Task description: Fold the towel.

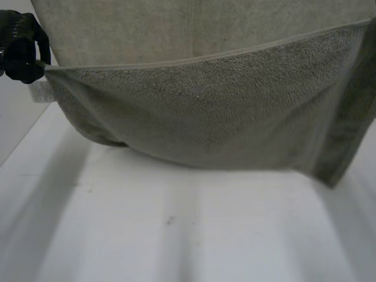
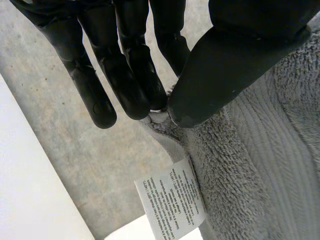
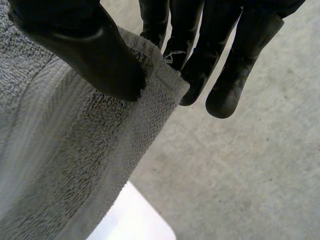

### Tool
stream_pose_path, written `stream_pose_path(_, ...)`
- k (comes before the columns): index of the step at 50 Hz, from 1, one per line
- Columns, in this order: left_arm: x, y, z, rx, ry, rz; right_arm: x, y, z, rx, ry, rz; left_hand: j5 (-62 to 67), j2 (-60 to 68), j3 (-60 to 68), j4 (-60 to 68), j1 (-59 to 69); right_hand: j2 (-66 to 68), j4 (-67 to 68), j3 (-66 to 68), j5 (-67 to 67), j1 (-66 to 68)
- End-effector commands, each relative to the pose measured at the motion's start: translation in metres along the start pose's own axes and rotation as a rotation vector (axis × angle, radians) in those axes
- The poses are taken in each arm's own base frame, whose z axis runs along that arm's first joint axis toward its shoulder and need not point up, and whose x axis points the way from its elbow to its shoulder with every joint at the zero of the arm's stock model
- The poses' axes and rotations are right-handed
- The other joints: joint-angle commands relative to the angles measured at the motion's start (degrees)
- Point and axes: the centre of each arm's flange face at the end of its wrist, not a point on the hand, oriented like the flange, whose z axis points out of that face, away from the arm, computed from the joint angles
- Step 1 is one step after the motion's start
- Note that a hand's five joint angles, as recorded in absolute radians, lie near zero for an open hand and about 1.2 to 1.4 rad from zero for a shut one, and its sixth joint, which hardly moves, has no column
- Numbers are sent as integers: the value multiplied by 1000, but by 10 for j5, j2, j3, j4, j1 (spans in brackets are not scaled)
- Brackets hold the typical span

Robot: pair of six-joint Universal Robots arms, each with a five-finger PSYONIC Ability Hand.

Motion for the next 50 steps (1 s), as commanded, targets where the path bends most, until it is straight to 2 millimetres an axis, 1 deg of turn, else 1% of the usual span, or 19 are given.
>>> stream_pose_path(1,2,42,17,-169,27,30,-15,45,22,-175,-92,-40,110,102,104,102,115,35,29,28,28,30)
stream_pose_path(8,17,88,40,-292,100,81,-31,89,51,-282,-167,-22,110,102,104,102,115,35,29,28,28,30)
stream_pose_path(10,23,101,61,-302,118,93,-39,104,69,-304,-181,-22,110,102,104,102,115,35,29,28,28,30)
stream_pose_path(16,25,93,104,-209,120,111,-50,101,104,-238,-140,-71,110,102,104,102,115,35,29,28,28,30)
stream_pose_path(19,20,61,133,-60,96,135,-47,70,130,-55,-58,-111,110,102,104,102,115,35,29,28,28,30)
stream_pose_path(22,17,-24,152,270,50,142,-26,-4,142,314,119,-152,110,102,104,102,115,35,29,28,28,30)
stream_pose_path(23,17,-24,152,272,50,142,-26,-4,142,315,120,-152,110,102,104,102,115,35,29,28,28,30)
stream_pose_path(25,13,-75,147,476,2,58,-10,-41,134,487,204,-92,110,102,104,102,115,35,29,28,28,30)
stream_pose_path(28,2,-102,139,582,-46,-72,0,-63,120,554,231,-5,110,102,104,102,115,35,29,28,28,30)
stream_pose_path(31,-2,-110,134,613,-51,-138,-2,-58,115,508,201,47,110,102,104,102,115,35,29,28,28,30)
stream_pose_path(34,-8,-94,138,552,-61,-189,-10,-38,117,411,150,54,110,102,104,102,115,35,29,28,28,30)
stream_pose_path(38,-27,-46,146,387,-103,-190,-24,-14,118,303,82,50,110,102,104,102,115,35,29,28,28,30)
stream_pose_path(42,-26,-8,145,259,-84,-198,-52,37,121,121,-43,28,110,102,104,102,115,35,29,28,28,30)
stream_pose_path(44,-16,40,137,104,-32,-214,-65,57,120,59,-93,20,110,102,104,102,115,35,29,28,28,30)
stream_pose_path(45,-16,41,137,103,-32,-214,-77,77,118,3,-142,9,110,102,104,102,115,35,29,28,28,30)
stream_pose_path(46,-13,65,132,36,-13,-223,-91,98,115,-52,-194,-4,110,102,104,102,115,35,29,28,28,30)
stream_pose_path(47,-10,90,126,-26,1,-232,-91,99,115,-53,-195,-4,110,102,104,102,115,35,29,28,28,30)
stream_pose_path(48,-10,90,126,-26,1,-232,-103,116,111,-88,-238,-19,110,102,104,102,115,35,29,28,28,30)
stream_pose_path(50,1,138,110,-126,25,-223,-114,135,109,-119,-271,-36,110,102,104,102,115,35,29,28,28,30)
